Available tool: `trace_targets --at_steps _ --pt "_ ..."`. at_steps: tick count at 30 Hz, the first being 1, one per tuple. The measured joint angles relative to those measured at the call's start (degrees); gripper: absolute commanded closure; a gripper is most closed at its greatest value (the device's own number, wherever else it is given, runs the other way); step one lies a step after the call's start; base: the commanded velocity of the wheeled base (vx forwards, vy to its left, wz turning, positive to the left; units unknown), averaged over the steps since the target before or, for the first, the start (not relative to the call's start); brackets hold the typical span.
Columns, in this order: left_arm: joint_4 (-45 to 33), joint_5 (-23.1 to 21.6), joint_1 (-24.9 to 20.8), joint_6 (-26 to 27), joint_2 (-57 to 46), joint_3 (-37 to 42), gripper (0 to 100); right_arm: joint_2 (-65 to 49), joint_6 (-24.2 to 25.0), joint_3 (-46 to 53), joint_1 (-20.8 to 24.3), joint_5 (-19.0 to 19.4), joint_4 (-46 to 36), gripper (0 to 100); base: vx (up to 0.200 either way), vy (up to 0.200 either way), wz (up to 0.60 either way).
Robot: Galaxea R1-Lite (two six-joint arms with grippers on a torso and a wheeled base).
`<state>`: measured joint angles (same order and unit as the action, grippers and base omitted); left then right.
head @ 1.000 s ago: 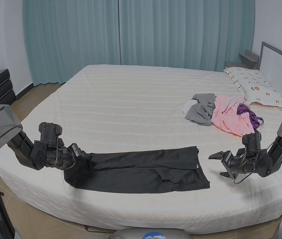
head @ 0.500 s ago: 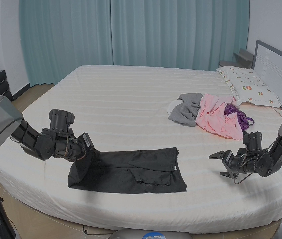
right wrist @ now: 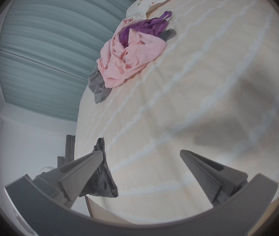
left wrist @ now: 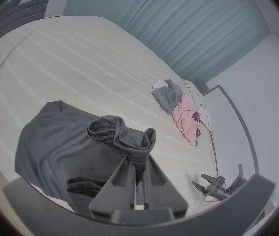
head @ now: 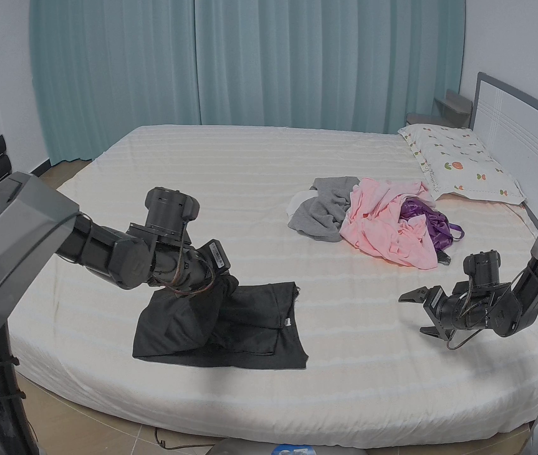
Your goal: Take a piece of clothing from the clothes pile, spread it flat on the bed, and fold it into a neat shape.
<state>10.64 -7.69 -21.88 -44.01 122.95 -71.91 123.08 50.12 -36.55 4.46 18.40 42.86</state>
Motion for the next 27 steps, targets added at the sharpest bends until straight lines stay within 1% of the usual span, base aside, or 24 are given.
trace_targets --at_steps 3,7,10,11,20,25,27 --pt "-0.6 2.6 -1.7 -0.1 2.6 -2.3 100 0.0 0.0 0.0 0.0 0.0 0.0 0 0.000 0.000 0.00" --pt "-0.9 7.4 -3.7 -0.3 6.4 -5.3 100 0.0 0.0 0.0 0.0 0.0 0.0 0 0.000 0.000 0.00" --pt "-1.1 8.6 -5.3 -0.5 8.7 -6.5 100 0.0 0.0 0.0 0.0 0.1 0.0 0 0.000 0.000 0.00" --pt "-1.0 8.8 -5.8 -0.6 9.4 -6.8 0 0.0 0.0 0.0 0.0 0.1 0.0 0 0.000 0.000 0.00" --pt "-1.0 9.0 -7.2 -2.1 11.5 -6.9 0 0.1 0.0 0.1 0.1 0.1 0.0 0 0.000 0.000 0.00" --pt "-0.8 8.9 -6.9 -2.8 9.7 -4.0 0 0.1 -0.1 0.3 0.1 0.1 0.0 0 0.000 0.000 0.00" --pt "-0.6 8.6 -6.4 -3.1 7.8 -1.4 0 0.1 -0.1 0.4 0.1 0.1 0.0 0 0.000 0.000 0.00"
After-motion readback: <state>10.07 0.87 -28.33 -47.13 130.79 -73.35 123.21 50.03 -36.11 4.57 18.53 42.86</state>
